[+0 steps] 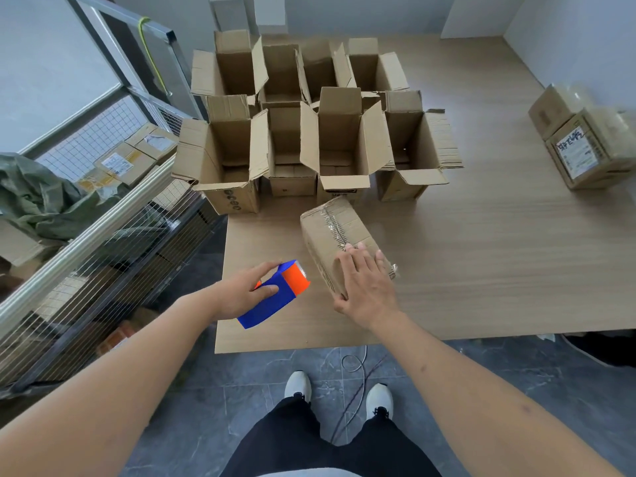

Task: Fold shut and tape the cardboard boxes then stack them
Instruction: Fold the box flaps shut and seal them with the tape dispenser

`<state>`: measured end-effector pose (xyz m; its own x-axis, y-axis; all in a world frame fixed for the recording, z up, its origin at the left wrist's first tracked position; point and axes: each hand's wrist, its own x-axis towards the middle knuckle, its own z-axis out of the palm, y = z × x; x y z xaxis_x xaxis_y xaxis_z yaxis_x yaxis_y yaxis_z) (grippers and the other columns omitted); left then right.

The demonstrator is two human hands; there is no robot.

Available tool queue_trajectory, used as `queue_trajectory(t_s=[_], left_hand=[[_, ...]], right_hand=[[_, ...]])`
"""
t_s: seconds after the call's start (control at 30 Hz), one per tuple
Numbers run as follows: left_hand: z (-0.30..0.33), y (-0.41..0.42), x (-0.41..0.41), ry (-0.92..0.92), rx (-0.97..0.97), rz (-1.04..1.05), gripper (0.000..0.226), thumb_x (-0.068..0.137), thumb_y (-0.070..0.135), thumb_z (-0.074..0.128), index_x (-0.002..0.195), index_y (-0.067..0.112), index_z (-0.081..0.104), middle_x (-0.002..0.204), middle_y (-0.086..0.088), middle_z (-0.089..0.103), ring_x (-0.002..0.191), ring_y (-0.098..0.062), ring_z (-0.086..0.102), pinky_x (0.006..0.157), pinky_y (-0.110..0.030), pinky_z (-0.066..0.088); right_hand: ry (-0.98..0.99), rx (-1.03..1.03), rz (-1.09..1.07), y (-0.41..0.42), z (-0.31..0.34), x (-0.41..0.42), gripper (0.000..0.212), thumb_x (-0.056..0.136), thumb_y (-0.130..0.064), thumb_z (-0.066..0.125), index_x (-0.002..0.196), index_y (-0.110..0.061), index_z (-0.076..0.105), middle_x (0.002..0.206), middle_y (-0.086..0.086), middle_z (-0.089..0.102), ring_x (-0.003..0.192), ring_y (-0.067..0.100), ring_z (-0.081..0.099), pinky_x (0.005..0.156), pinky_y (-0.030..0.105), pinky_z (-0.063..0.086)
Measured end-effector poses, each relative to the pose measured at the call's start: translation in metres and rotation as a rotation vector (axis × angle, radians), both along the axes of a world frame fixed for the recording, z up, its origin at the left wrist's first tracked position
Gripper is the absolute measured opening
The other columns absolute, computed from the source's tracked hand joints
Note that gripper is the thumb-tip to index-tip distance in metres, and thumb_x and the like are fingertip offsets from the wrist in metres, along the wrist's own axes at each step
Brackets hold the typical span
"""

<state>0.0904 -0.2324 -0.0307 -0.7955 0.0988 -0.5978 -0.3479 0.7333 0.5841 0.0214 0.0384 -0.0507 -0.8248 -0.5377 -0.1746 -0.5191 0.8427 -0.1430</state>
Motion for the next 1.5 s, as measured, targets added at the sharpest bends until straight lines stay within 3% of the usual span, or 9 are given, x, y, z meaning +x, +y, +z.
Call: queue_trajectory(t_s=[0.23, 0.37, 0.47, 0.57, 0.63, 0.93, 1.17, 1.3, 1.5], left_hand=[[0.031, -0.029, 0.005, -0.066, 0.139, -0.033, 0.056, 0.096, 0.035, 0.069, 0.136, 0.065, 0.044, 0.123, 0.009, 0.058, 0.109, -0.013, 0.060, 0.093, -0.037, 0.051], [0.043, -0.036, 0.000, -0.012, 0.168, -0.009, 0.058, 0.094, 0.032, 0.072, 0.134, 0.065, 0.046, 0.125, 0.007, 0.058, 0.111, -0.016, 0.060, 0.096, -0.042, 0.052], [0.045, -0.036, -0.004, 0.021, 0.160, 0.011, 0.059, 0.093, 0.032, 0.073, 0.133, 0.065, 0.045, 0.129, 0.010, 0.056, 0.115, -0.017, 0.057, 0.100, -0.048, 0.050], [0.045, -0.033, -0.007, 0.051, 0.165, 0.021, 0.060, 0.093, 0.030, 0.073, 0.133, 0.066, 0.046, 0.132, 0.016, 0.053, 0.118, -0.013, 0.054, 0.102, -0.048, 0.047], [0.045, -0.031, -0.009, 0.065, 0.178, 0.004, 0.061, 0.093, 0.029, 0.073, 0.132, 0.067, 0.045, 0.129, 0.023, 0.053, 0.118, -0.008, 0.053, 0.100, -0.044, 0.046], [0.046, -0.024, -0.016, 0.050, 0.206, -0.050, 0.063, 0.092, 0.026, 0.075, 0.134, 0.064, 0.047, 0.132, 0.016, 0.051, 0.118, -0.012, 0.053, 0.099, -0.044, 0.050], [0.044, -0.016, -0.012, 0.054, 0.209, -0.081, 0.065, 0.090, 0.023, 0.077, 0.133, 0.063, 0.049, 0.130, 0.017, 0.051, 0.117, -0.011, 0.054, 0.100, -0.045, 0.052], [0.047, -0.011, -0.010, 0.049, 0.206, -0.078, 0.065, 0.090, 0.021, 0.077, 0.134, 0.061, 0.049, 0.131, 0.017, 0.051, 0.120, -0.015, 0.054, 0.102, -0.047, 0.051], [0.052, 0.002, -0.011, 0.096, 0.235, -0.086, 0.065, 0.089, 0.024, 0.077, 0.133, 0.063, 0.049, 0.131, 0.020, 0.051, 0.120, -0.010, 0.053, 0.100, -0.043, 0.052]], right_hand=[[0.048, 0.088, 0.121, 0.029, 0.016, -0.017, 0.100, 0.073, 0.004, 0.076, 0.157, -0.016, 0.027, 0.157, 0.002, 0.028, 0.152, 0.028, 0.022, 0.127, 0.043, 0.017], [0.123, -0.084, -0.036, 0.040, 0.020, -0.027, 0.050, 0.074, 0.012, 0.059, 0.114, -0.018, 0.058, 0.125, -0.003, 0.056, 0.120, 0.027, 0.053, 0.081, 0.035, 0.050], [0.093, -0.187, -0.234, 0.010, 0.025, -0.028, 0.030, 0.091, -0.028, 0.054, 0.120, -0.021, 0.056, 0.114, 0.003, 0.059, 0.108, 0.030, 0.056, 0.083, 0.039, 0.046], [-0.078, 0.049, -0.341, -0.027, 0.022, -0.023, 0.089, 0.076, -0.091, 0.034, 0.151, -0.045, 0.025, 0.134, 0.011, 0.040, 0.125, 0.034, 0.042, 0.105, 0.052, 0.033], [-0.114, 0.190, -0.305, -0.039, 0.014, -0.016, 0.105, 0.065, -0.099, 0.037, 0.154, -0.050, 0.009, 0.145, 0.016, 0.023, 0.138, 0.043, 0.025, 0.114, 0.060, 0.018], [-0.187, 0.012, 0.107, -0.001, 0.011, -0.013, 0.096, 0.088, -0.042, 0.068, 0.153, -0.059, 0.000, 0.159, 0.010, -0.005, 0.154, 0.035, -0.016, 0.124, 0.045, -0.012], [-0.242, 0.047, 0.275, 0.008, 0.021, -0.022, 0.107, 0.086, 0.002, 0.061, 0.155, -0.059, 0.006, 0.171, -0.001, -0.011, 0.156, 0.018, -0.019, 0.127, 0.042, -0.005], [-0.423, -0.248, 0.135, 0.009, 0.038, -0.028, 0.077, 0.087, -0.012, 0.064, 0.149, -0.052, 0.041, 0.169, -0.004, 0.018, 0.157, 0.014, 0.003, 0.128, 0.043, 0.001], [-0.779, -0.776, -0.117, -0.003, 0.055, -0.016, 0.030, 0.098, -0.016, 0.067, 0.127, -0.022, 0.071, 0.118, -0.009, 0.074, 0.113, 0.005, 0.067, 0.102, 0.034, 0.055]])
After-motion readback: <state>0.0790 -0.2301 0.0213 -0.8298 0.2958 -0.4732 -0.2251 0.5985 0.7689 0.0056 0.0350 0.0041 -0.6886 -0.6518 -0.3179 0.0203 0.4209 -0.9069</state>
